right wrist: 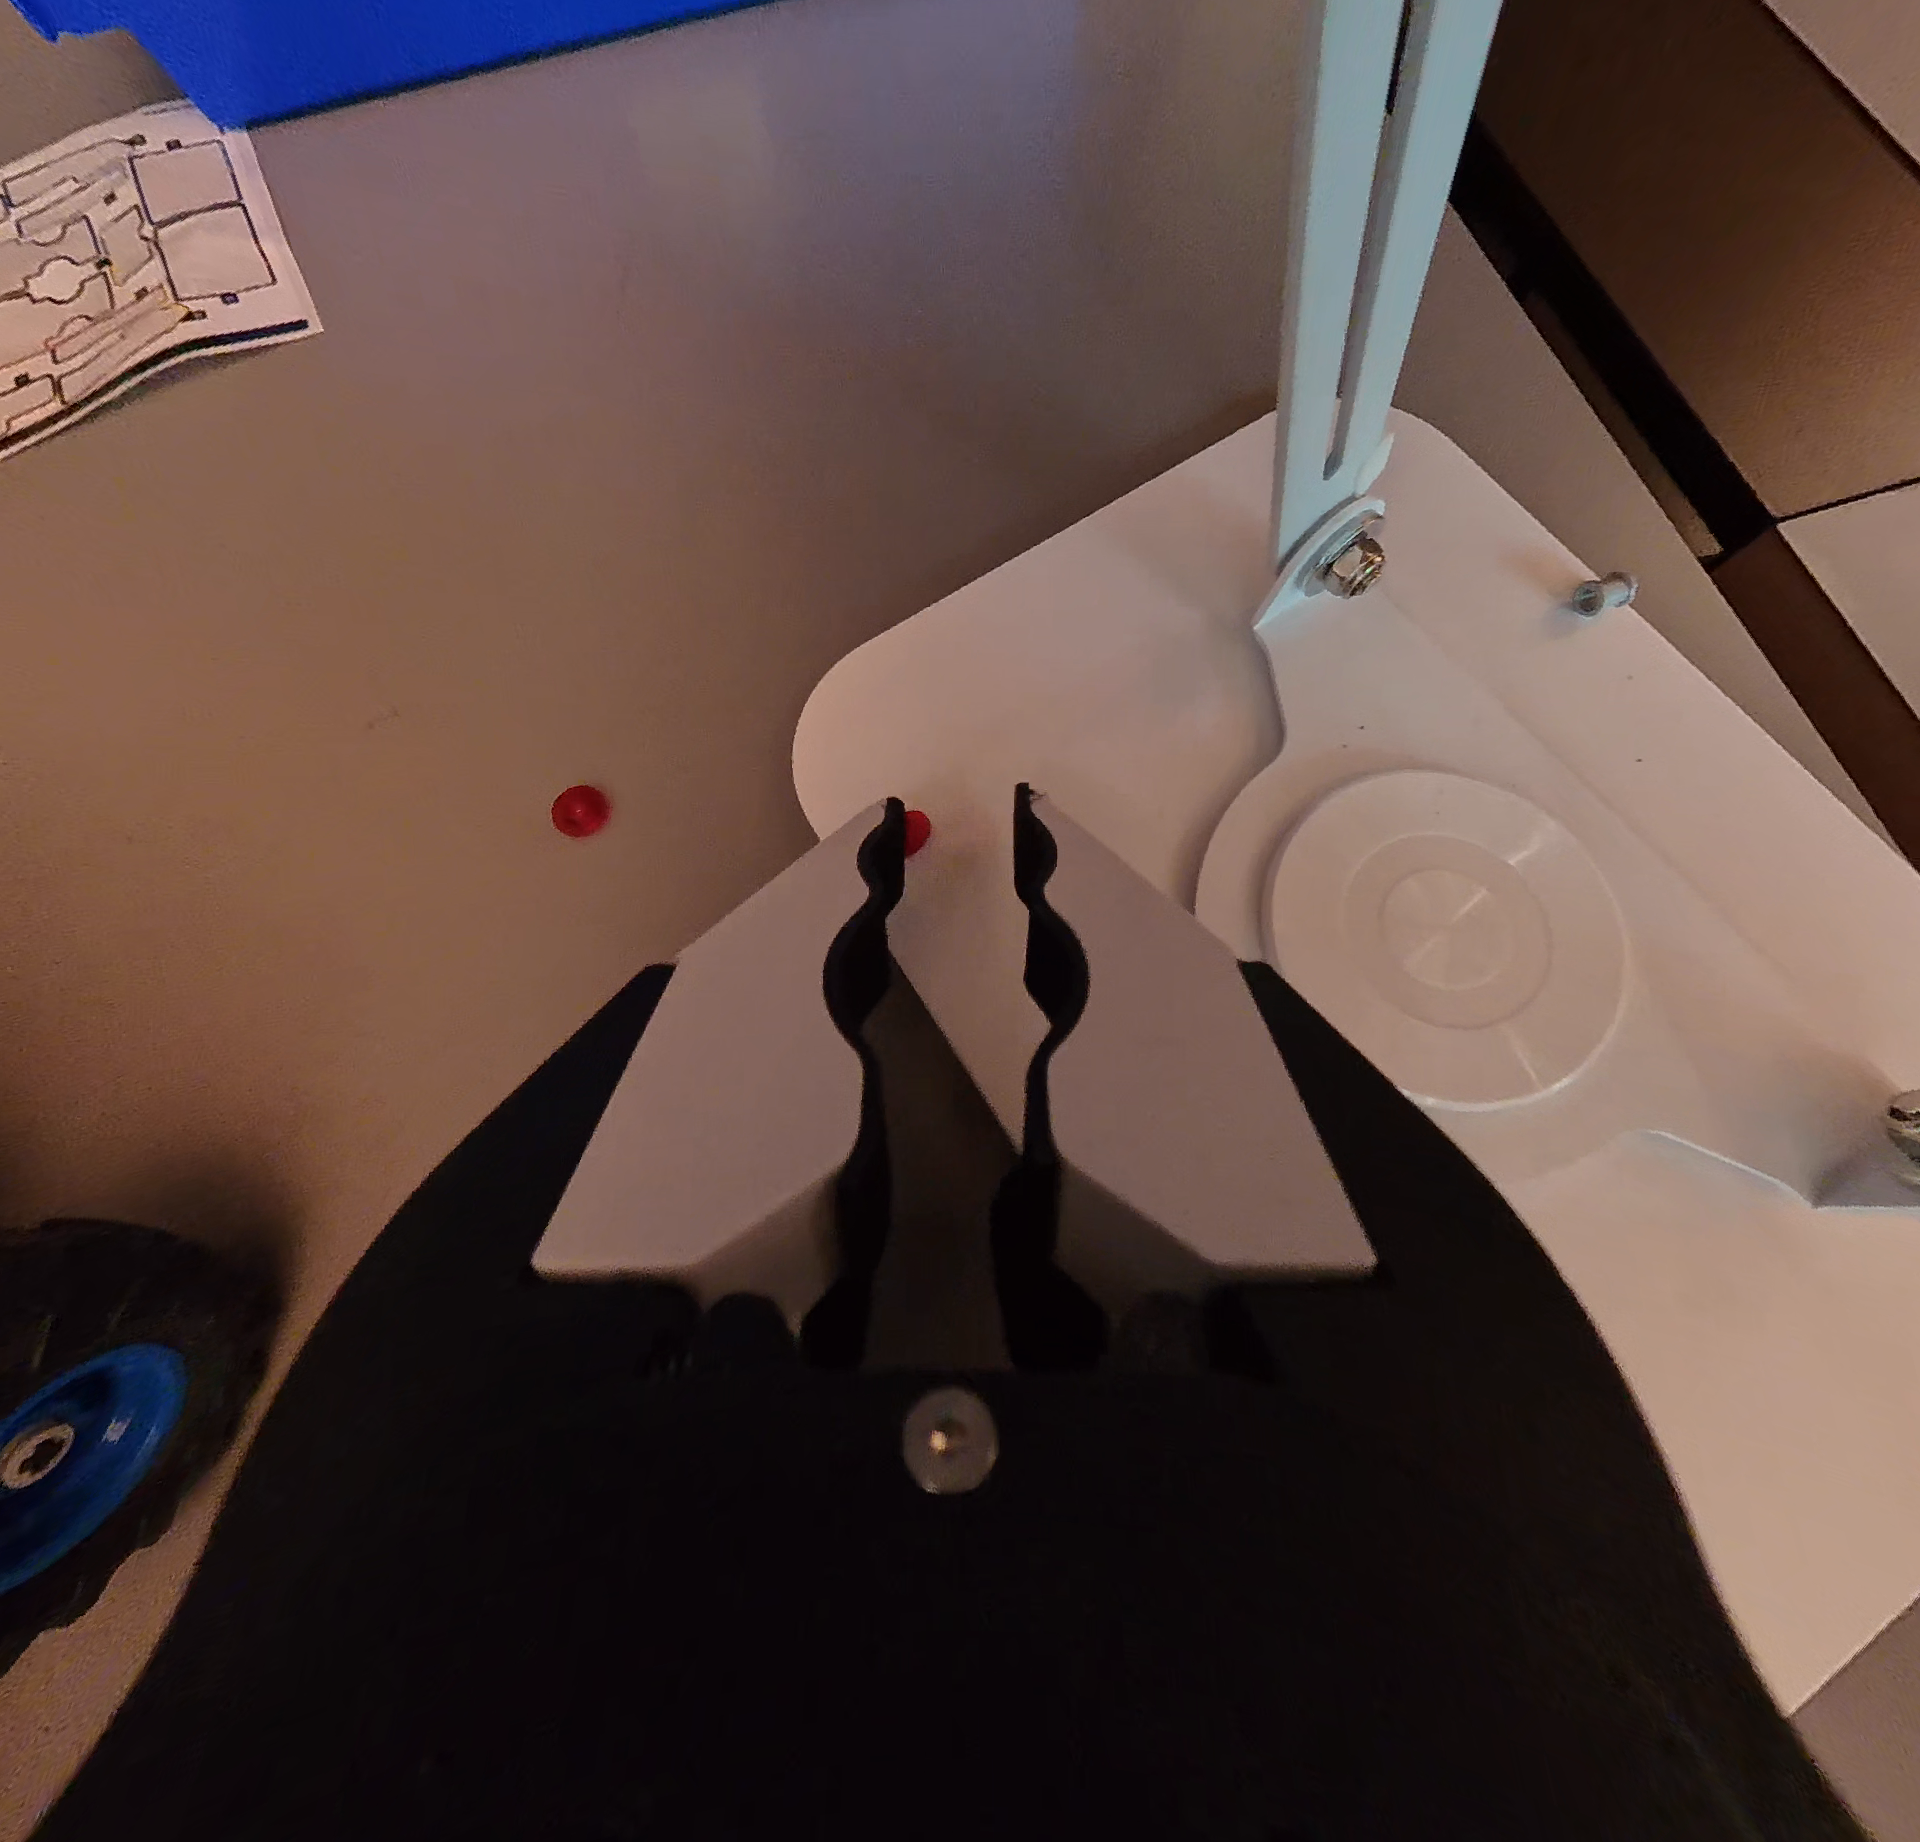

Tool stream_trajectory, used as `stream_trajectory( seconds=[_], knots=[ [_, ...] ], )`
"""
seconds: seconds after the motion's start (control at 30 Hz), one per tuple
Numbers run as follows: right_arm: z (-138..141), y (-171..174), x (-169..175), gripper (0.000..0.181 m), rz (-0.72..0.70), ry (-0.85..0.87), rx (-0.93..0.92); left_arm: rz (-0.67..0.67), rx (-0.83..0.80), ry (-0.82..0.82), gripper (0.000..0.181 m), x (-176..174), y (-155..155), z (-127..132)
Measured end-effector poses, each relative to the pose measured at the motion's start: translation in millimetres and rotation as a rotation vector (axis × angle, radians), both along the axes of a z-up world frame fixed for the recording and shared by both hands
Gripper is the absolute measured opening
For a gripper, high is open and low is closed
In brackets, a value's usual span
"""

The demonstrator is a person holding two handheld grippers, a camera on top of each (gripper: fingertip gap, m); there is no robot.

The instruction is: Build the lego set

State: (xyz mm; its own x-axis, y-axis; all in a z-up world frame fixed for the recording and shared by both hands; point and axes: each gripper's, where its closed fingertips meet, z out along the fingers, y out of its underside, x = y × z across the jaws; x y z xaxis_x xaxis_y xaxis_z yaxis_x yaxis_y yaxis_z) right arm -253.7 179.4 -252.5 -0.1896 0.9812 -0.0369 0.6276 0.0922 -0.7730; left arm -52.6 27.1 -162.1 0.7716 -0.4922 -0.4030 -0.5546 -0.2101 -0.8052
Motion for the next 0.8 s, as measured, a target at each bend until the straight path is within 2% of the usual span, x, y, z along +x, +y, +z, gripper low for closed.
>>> stream_trajectory(
  seconds=[0.37, 0.5, 0.67, 0.8],
  knots=[
    [-2.1, -3.6, 4.8, 0.007, 0.018, -0.014, 0.002, 0.001, 0.006, -0.011, 0.021, -0.3, 0.4, -0.2],
    [-5.4, -4.3, 3.6, 0.006, 0.022, -0.032, 0.030, 0.001, 0.006, -0.007, 0.021, -0.5, 0.2, -0.1],
    [-3.0, -4.8, 2.2, 0.013, 0.024, -0.016, 0.022, -0.001, 0.008, -0.010, 0.021, -0.4, -0.2, -0.2],
    [-5.3, -3.9, 1.5, 0.009, 0.019, -0.032, 0.024, -0.002, 0.007, -0.012, 0.021, -0.5, -0.2, -0.1]
  ],
)
